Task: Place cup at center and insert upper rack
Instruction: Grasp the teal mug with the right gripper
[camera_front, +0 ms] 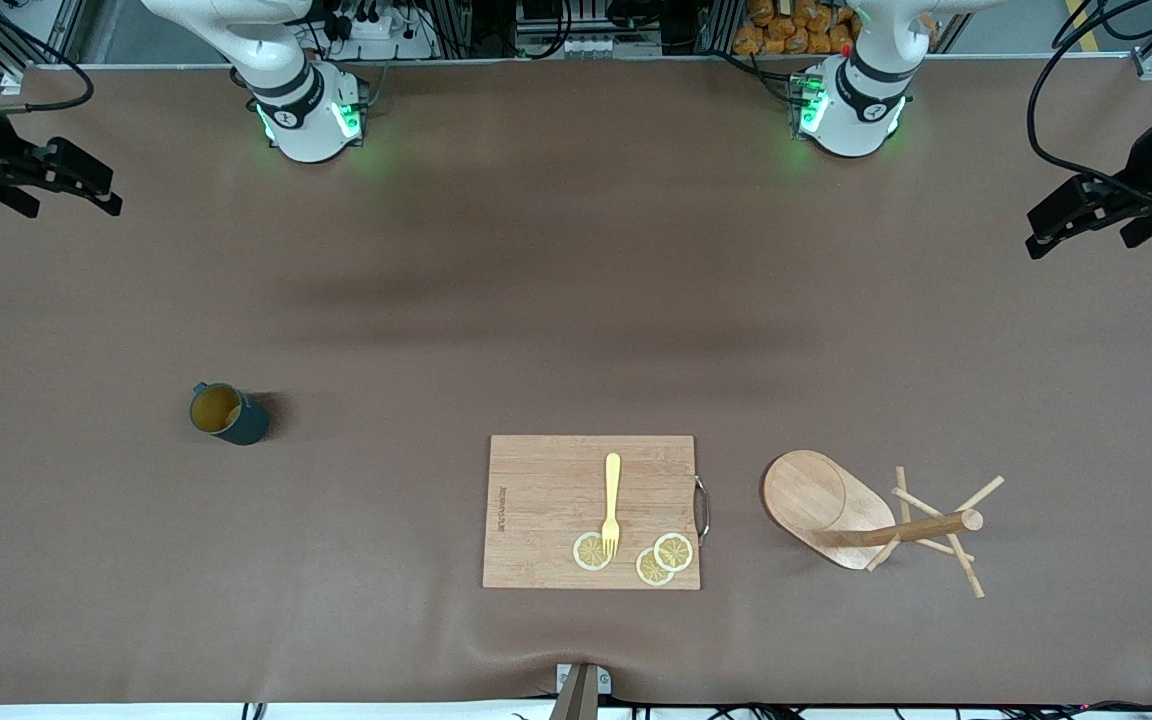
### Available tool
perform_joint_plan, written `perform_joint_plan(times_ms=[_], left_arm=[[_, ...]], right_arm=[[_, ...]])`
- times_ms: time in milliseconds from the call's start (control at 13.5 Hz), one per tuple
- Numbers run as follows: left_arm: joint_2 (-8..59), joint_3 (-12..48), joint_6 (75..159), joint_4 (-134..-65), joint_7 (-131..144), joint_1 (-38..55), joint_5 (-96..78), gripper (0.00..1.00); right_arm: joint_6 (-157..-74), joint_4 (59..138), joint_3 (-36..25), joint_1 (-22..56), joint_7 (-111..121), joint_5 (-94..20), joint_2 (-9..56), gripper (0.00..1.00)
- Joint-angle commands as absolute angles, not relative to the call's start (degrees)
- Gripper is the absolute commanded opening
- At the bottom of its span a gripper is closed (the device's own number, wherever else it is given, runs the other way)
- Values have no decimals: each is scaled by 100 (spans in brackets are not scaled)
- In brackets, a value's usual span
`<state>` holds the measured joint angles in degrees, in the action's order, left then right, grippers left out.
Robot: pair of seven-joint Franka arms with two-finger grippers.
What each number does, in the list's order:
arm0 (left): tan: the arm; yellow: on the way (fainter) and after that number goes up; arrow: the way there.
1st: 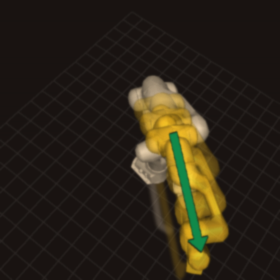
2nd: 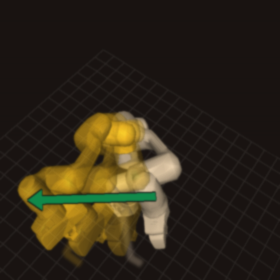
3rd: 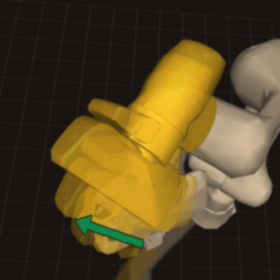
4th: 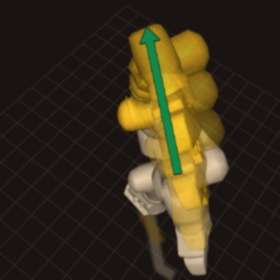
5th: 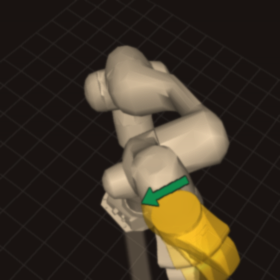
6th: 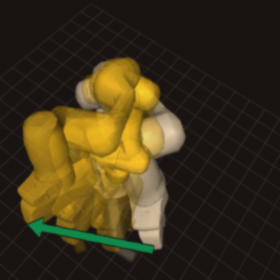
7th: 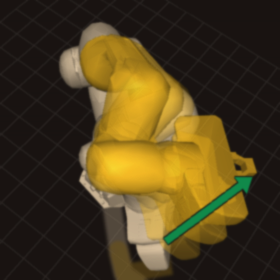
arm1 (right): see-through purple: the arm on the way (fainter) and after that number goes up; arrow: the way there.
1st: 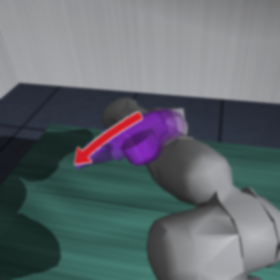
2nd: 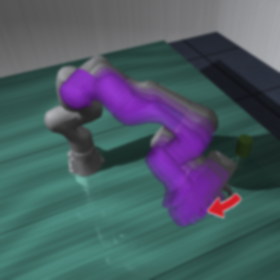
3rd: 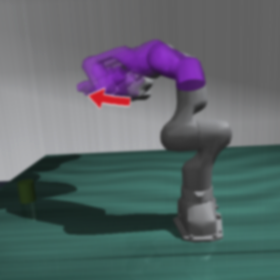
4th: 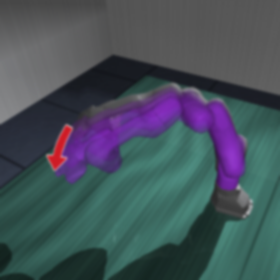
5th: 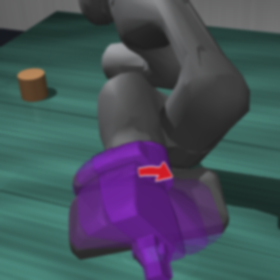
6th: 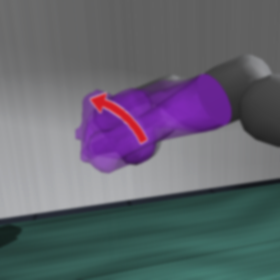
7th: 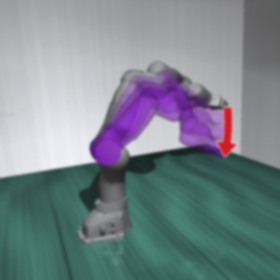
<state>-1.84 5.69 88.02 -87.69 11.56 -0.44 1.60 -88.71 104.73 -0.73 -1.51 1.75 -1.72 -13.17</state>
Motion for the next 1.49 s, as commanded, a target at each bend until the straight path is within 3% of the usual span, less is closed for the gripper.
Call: perform_joint_plan(times_ms=[0, 446, 817, 1412], left_arm=[[-123, 589, 8763, -8648, 1239, -79, 132, 100], [-123, 589, 8763, -8614, 1257, -70, 114, 100], [-70, 598, 8763, -8622, 1283, -53, 123, 100], [-62, 650, 8771, -8675, 1292, -26, 62, 100]], right_arm=[[-8780, 10397, -149, -53, 62, -264, -1327, 100], [-9121, 10406, -123, 0, -1086, -325, -1196, 100], [-9921, 10406, -123, 114, -3477, -738, -336, 100], [-11485, 10389, -219, 35, -5089, -1116, 1465, 100]])
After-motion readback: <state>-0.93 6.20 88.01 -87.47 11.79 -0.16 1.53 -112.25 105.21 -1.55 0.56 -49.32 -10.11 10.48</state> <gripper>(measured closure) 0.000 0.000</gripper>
